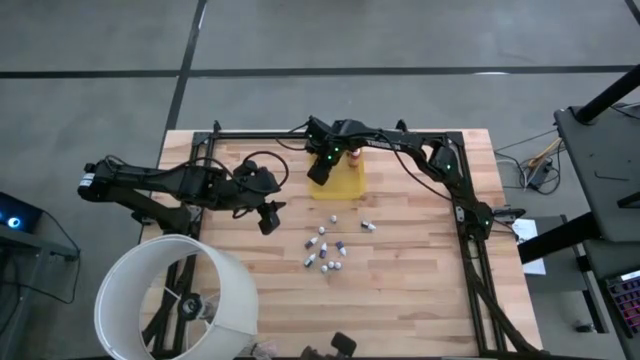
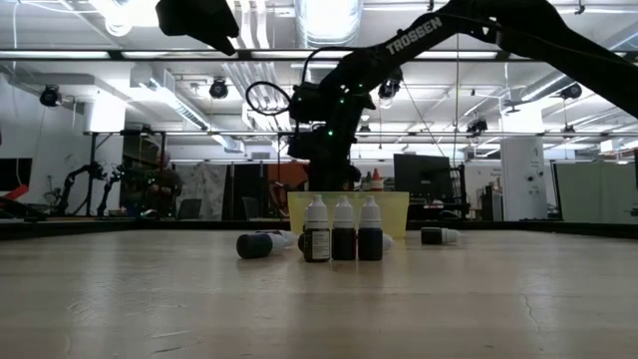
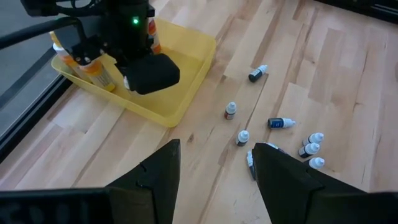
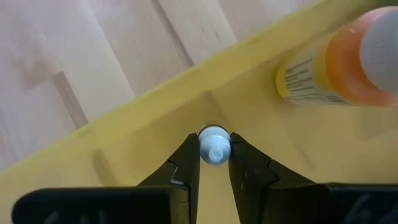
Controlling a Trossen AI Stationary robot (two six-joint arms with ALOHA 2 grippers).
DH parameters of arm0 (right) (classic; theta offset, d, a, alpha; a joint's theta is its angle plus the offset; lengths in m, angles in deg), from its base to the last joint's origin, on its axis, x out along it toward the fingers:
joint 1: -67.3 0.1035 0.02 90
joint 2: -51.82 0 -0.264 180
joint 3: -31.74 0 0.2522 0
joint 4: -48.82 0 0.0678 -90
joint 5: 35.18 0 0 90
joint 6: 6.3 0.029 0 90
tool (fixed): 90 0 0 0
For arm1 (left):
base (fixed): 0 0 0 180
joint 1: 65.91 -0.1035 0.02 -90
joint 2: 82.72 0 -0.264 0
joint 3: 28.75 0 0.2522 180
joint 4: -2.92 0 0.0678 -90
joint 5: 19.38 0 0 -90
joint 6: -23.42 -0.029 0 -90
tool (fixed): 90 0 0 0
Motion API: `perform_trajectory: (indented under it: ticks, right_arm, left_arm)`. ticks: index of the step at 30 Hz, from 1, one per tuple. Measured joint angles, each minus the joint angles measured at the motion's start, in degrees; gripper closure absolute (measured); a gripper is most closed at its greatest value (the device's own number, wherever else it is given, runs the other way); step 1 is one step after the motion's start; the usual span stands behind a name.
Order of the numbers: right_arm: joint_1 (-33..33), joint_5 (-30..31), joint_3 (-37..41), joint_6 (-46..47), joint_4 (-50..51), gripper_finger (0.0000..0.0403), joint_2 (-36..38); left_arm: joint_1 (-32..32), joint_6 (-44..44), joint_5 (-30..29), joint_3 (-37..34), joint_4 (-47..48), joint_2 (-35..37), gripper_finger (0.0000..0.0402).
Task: Pick & Place food coloring
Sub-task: Put the top small red food coloring bottle into the yellow bin
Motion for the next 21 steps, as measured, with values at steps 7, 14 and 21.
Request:
perform_trajectory:
  ticks: [7, 14, 21]
  right_arm:
    - [-0.38, 2.08, 1.49, -0.48, -0.91, 0.0347, 0.09]
    - [-0.46, 1.92, 3.58, -0.76, -1.96, 0.0347, 0.11]
    - [-0.45, 1.9, 3.7, -0.99, -2.0, 0.0343, 0.11]
  left_arm:
    - [0.0, 0.07, 0.02, 0.0, 0.0, 0.0, 0.0229]
    - [0.02, 0.15, 0.07, 0.0, 0.0, 0.0, 0.0229]
    - [0.0, 0.15, 0.09, 0.0, 0.0, 0.0, 0.0229]
